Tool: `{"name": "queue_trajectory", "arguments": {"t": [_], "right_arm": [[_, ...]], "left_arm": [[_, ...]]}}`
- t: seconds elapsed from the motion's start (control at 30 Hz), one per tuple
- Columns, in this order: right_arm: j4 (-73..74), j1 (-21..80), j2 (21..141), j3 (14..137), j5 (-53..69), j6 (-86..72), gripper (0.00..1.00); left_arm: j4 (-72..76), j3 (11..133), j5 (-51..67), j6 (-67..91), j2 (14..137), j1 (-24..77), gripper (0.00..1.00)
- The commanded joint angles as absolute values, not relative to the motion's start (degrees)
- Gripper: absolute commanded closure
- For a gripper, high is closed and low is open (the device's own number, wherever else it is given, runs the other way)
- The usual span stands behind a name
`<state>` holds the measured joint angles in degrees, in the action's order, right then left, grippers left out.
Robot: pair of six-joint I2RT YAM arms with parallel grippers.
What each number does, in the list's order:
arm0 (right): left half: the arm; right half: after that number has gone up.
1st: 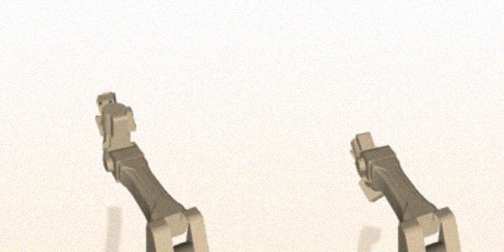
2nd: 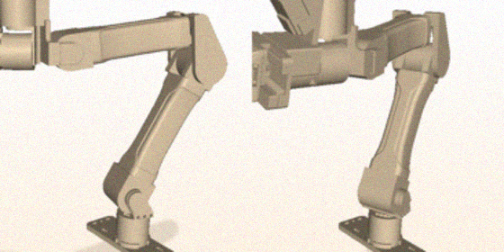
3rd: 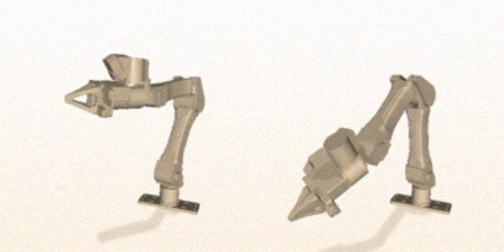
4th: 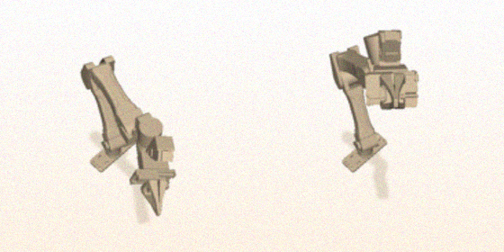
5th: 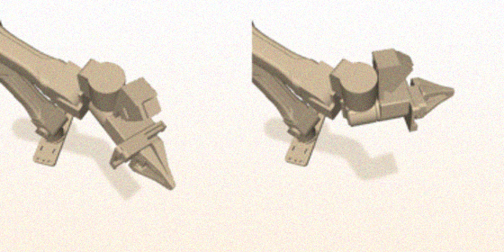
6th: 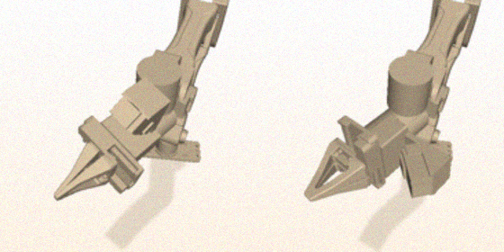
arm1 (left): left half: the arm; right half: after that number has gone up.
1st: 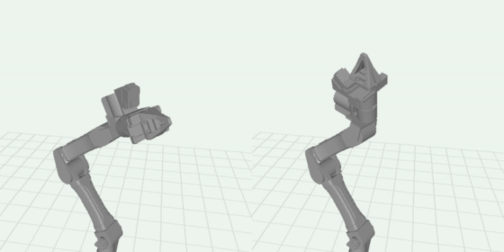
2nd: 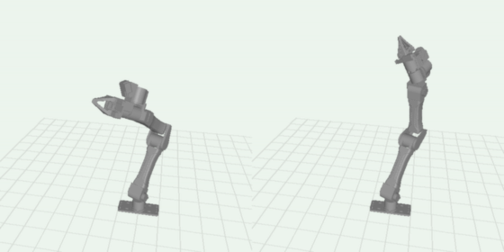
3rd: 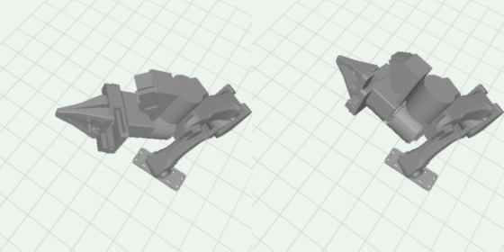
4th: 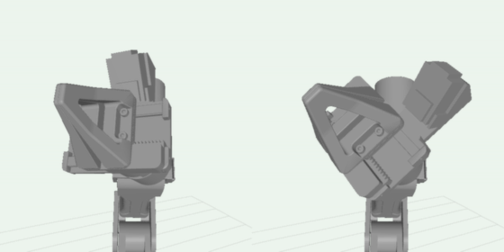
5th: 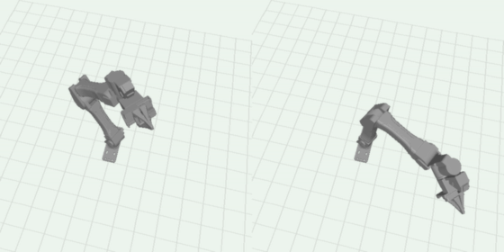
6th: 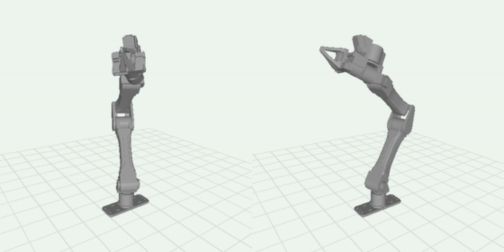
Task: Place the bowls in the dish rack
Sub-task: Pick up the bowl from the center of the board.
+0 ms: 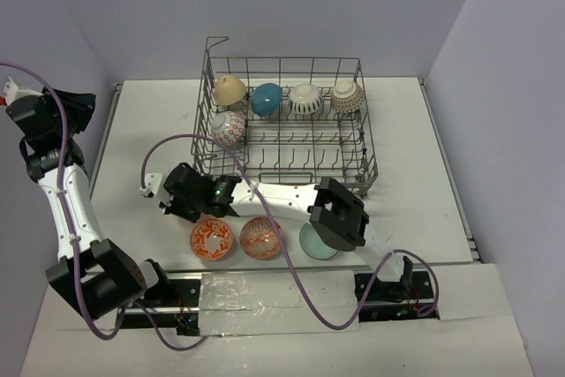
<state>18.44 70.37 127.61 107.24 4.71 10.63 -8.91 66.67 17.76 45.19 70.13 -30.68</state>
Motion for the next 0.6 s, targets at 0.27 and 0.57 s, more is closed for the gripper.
{"name": "queue_trajectory", "arguments": {"t": [0.27,0.57], "right_arm": [[15.8,70.4,122.4,108.5,5.9,9.2,1.0],[14.9,70.4,122.2,109.3,7.3,8.4,1.0]], "left_arm": [[-6.2,66.4,18.5,45.8,69.3,-30.8,0.65],[-6.4,66.5,18.4,45.5,69.2,-30.8,0.65]]}}
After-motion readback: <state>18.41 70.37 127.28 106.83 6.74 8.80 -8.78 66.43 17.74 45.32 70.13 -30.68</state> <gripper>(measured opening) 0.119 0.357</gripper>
